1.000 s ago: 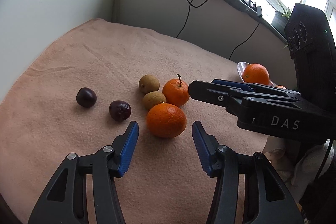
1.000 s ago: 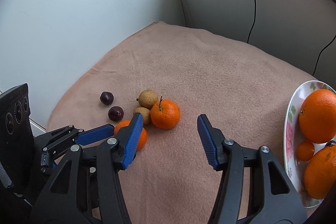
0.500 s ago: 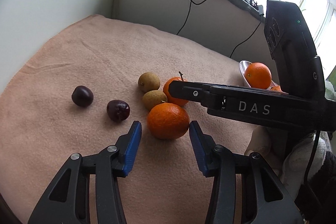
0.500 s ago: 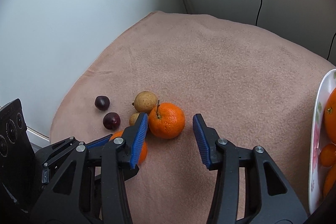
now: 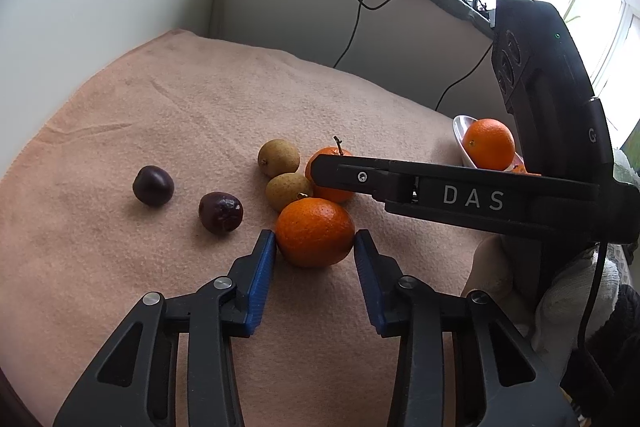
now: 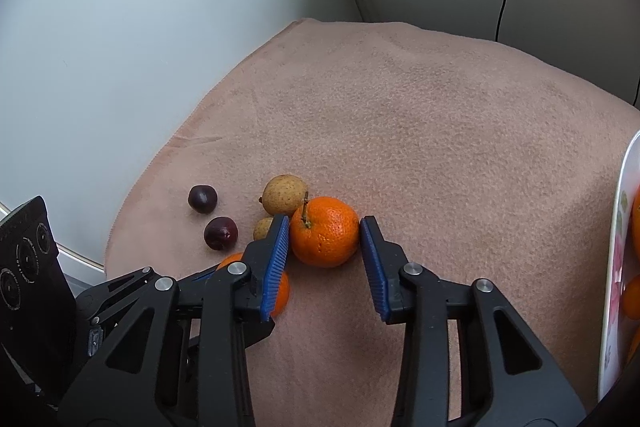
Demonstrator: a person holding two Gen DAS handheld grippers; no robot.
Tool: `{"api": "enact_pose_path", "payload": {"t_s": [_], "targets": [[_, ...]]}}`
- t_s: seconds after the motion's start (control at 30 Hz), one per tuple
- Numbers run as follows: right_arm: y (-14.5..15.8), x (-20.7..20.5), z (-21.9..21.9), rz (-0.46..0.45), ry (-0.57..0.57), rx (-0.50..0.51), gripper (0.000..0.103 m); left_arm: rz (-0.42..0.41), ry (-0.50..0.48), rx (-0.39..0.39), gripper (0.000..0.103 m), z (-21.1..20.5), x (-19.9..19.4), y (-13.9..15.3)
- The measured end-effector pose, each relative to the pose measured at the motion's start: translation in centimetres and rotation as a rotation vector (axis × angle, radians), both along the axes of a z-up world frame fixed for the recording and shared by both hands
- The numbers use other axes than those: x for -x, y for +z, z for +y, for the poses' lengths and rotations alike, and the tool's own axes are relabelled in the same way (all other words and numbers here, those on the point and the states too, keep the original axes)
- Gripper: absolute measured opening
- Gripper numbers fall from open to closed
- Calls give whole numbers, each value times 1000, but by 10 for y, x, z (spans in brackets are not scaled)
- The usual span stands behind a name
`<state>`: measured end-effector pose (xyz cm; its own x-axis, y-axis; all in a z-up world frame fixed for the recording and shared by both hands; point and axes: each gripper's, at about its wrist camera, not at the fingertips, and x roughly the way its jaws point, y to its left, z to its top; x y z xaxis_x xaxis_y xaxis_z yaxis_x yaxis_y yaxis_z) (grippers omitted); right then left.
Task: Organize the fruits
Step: 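Close the right tool on the stemmed mandarin while the left tool grips the other mandarin, then lift both mandarins and carry them over the plate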
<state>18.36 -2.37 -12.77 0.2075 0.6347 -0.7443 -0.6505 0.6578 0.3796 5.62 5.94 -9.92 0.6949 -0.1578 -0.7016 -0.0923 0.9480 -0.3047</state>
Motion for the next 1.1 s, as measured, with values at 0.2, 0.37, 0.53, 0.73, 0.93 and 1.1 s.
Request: {"api": "enact_pose_path", "payload": {"t_s": [0.2, 0.37, 0.53, 0.73, 0.93, 1.1], "targets": [[9, 5, -9, -21, -13, -16, 37, -4, 3, 1, 38, 0, 2, 1], [19, 8, -21, -39, -27, -28, 37, -11, 3, 9, 38, 0, 5, 4], [28, 14, -32, -66, -39, -32, 37, -19, -5, 12, 38, -3, 8, 7], [41, 21, -48, -91, -58, -42, 37, -36, -20, 20, 38, -9, 13, 12], [58, 30, -65, -138, -76, -52, 37, -62, -34, 20, 38, -17, 13, 23], [71, 34, -87, -165, -105, -71, 37, -82, -49, 20, 38, -25, 10, 32]]}}
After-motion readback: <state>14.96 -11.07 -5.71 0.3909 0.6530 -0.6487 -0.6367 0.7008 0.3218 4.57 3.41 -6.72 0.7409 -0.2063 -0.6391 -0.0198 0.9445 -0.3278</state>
